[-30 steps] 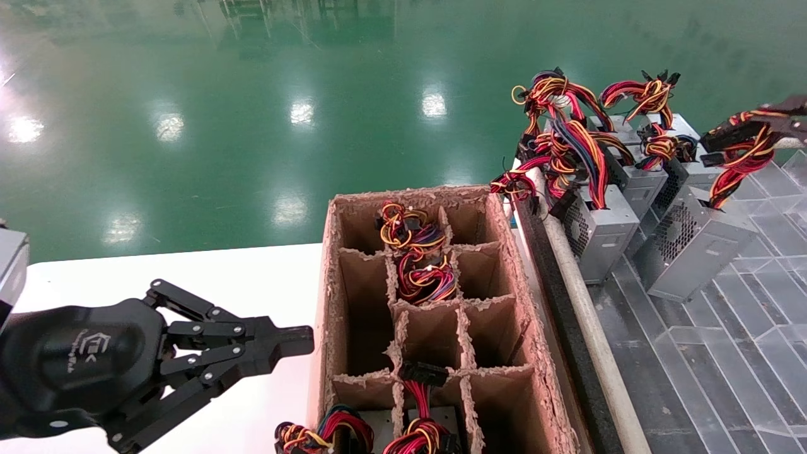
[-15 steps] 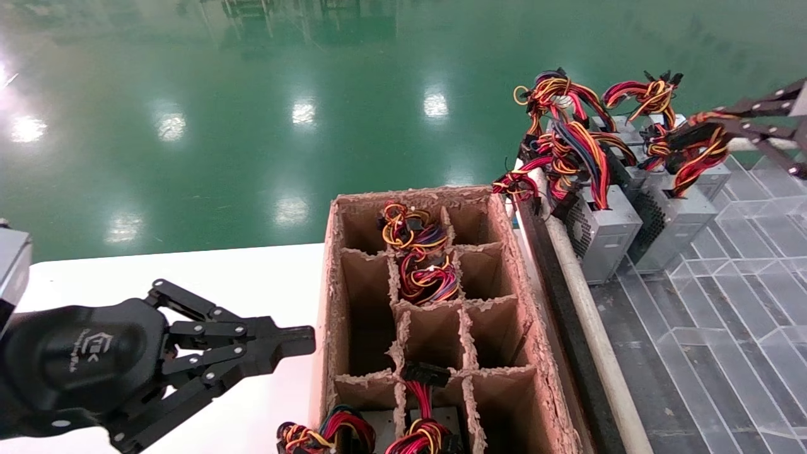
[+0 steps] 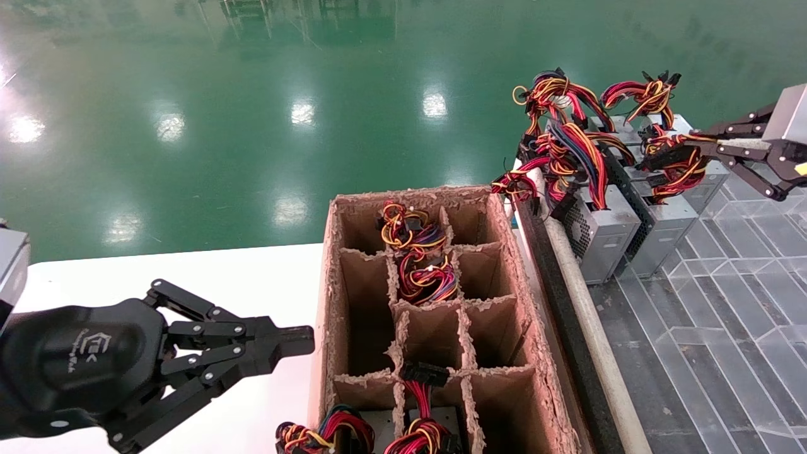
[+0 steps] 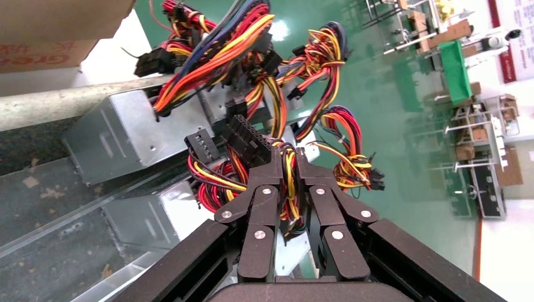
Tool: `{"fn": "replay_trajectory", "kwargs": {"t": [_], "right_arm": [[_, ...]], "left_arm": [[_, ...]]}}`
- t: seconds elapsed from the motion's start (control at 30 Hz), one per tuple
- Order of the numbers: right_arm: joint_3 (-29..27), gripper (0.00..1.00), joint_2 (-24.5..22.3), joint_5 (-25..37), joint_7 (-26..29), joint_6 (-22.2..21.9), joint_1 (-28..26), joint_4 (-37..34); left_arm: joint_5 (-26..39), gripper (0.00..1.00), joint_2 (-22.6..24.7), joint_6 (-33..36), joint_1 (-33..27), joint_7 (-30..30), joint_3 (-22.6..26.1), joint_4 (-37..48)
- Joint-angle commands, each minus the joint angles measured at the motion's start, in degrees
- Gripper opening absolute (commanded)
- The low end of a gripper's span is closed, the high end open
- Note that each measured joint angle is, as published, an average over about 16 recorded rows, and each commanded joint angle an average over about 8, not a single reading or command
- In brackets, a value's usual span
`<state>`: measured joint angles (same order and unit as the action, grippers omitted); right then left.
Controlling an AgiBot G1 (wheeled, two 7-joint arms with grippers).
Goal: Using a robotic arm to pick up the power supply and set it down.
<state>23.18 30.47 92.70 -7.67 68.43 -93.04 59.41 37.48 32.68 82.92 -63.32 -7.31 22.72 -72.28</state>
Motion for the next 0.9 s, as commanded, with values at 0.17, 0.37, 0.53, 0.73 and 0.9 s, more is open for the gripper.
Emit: {"fn": "replay_trajectory", "kwargs": {"t": [0.17, 0.37, 0.53, 0.73, 0.9], "right_arm": [[-1.0, 1.0, -0.4, -1.4, 1.5, -0.8, 0.4, 1.9], [-2.3, 1.0, -1.5, -3.6, 2.6, -0.8, 0.5, 5.0], [-3.4, 1.0, -2.4, -5.5, 2.8, -0.7, 0.5, 7.6], [-4.2, 1.0, -2.5, -8.0, 3.5, -0.4, 1.5, 9.1], [-4.4, 1.0, -2.0, -11.3, 4.7, 1.0, 3.8, 9.5]], "left_arm": [[0.0, 0.0, 0.0, 0.0, 0.0, 0.0, 0.0, 0.0], [0.0, 0.0, 0.0, 0.0, 0.0, 0.0, 0.0, 0.0], [0.0, 0.0, 0.0, 0.0, 0.0, 0.0, 0.0, 0.0], [0.0, 0.75, 0.0, 0.0, 0.0, 0.0, 0.0, 0.0], [0.0, 1.0, 0.0, 0.0, 0.0, 0.0, 0.0, 0.0]]}}
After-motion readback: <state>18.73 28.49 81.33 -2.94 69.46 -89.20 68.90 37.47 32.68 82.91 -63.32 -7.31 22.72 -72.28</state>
